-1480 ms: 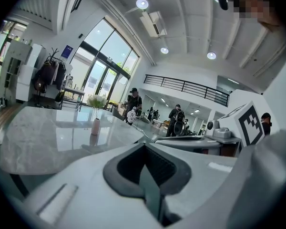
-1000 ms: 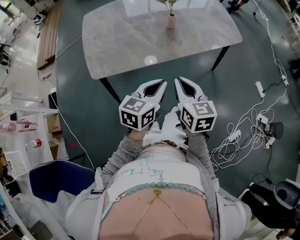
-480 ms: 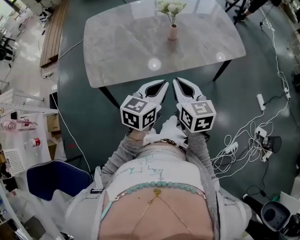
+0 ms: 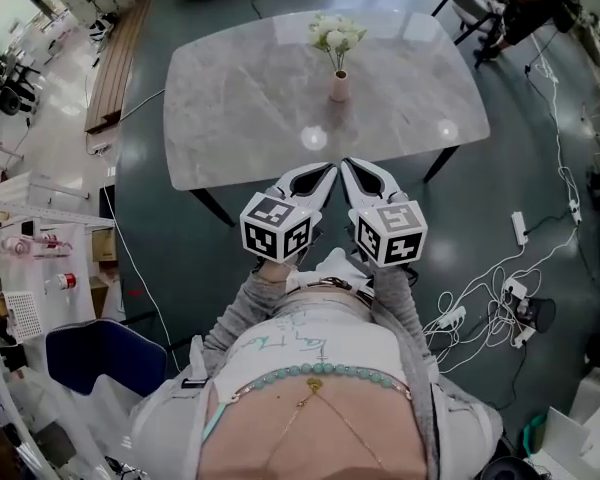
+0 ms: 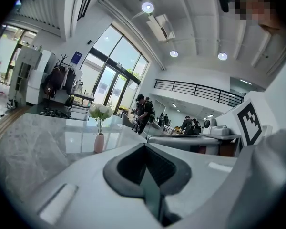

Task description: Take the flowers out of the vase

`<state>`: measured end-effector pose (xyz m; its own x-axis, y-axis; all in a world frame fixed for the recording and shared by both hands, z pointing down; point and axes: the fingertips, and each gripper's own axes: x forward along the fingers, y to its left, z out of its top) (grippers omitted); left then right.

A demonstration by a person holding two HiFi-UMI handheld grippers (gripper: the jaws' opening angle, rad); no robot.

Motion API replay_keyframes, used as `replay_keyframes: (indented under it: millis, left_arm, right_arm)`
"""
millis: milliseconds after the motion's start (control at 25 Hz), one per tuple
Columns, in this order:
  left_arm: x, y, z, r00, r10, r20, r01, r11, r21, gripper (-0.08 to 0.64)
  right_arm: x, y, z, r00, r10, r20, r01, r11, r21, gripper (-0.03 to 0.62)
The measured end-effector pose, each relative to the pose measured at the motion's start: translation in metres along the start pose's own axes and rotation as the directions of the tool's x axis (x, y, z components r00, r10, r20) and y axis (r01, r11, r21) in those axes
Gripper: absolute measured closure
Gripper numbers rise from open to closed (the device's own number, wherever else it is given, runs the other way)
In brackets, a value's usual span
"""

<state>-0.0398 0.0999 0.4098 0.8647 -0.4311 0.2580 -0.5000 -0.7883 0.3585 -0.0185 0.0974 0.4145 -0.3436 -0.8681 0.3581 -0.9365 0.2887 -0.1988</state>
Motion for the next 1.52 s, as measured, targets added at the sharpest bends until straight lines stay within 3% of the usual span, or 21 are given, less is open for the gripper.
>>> replay_keyframes:
  millis: [480,840,1520]
  left_arm:
    - [0.048,-0.003,-0.001,0.997,0.070,0.013,-0.070,0.997,-0.028,0.560]
    - [0.059,0.009,-0.001,0.995,0.100,0.002,-0.100,0.995,-0.032,0.560]
    - [0.090,0.069,0.033,1.000,0.015,-0.024,-0.015,1.000,-0.015,0.560]
  right_arm:
    - [0.002,-0.050,0.002,0.999,0.046,-0.018,-0.047,0.999,-0.019,0.566]
    - [0.013,-0.064,0.001,0.998,0.058,-0.021,-0.058,0.998,0.002,0.566]
    - [0.075,-0.081,0.029,1.000,-0.006,-0.019,0.006,1.000,0.005,0.566]
